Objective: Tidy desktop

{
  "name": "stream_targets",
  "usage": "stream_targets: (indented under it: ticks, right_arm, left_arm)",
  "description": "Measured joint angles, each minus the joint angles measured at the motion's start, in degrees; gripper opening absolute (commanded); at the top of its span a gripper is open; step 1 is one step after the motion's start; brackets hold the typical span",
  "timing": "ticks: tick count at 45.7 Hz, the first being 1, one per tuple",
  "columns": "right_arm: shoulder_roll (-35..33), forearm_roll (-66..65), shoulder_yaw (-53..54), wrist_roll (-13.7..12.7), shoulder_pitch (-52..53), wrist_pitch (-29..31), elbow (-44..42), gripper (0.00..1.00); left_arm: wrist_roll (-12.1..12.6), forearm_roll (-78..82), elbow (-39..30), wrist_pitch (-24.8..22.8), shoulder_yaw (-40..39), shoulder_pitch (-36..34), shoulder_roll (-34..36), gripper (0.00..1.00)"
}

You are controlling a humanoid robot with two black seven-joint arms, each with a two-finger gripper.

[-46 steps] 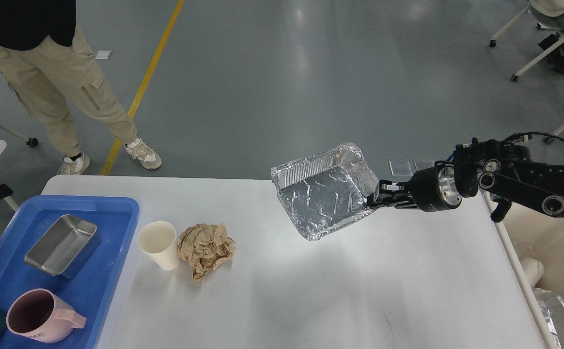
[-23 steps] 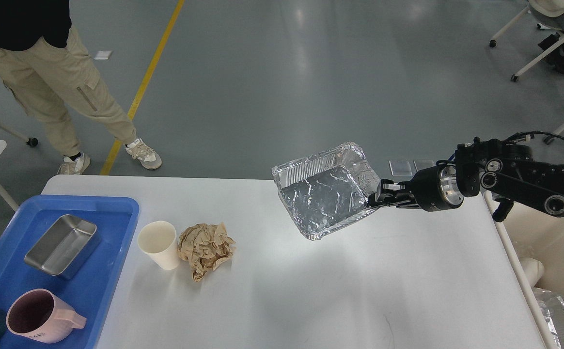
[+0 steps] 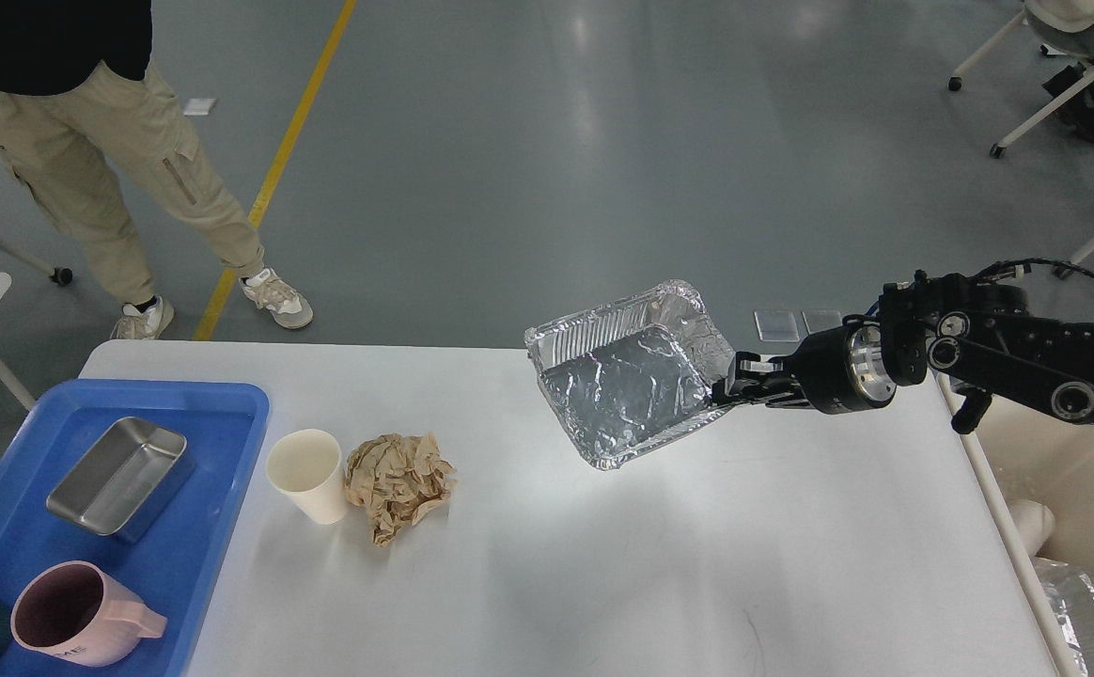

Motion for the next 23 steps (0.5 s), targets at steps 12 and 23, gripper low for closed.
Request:
stream_targets:
  ticks: [12,23]
  right_arm:
    - [-0.21,0.0,-0.1,-0.05,-0.02,-0.02,0.13,0.0]
    - [-0.49,-0.01,-0.25,-0.09,-0.25,-0.02,0.35,0.0]
  left_arm:
    - [0.19,-3.78,2.86,-2.98,-0.22,-2.7,-9.58,0.97]
    - [0.1,-6.14,7.36,-3.62,0.51,-2.88,-10.1,0.97]
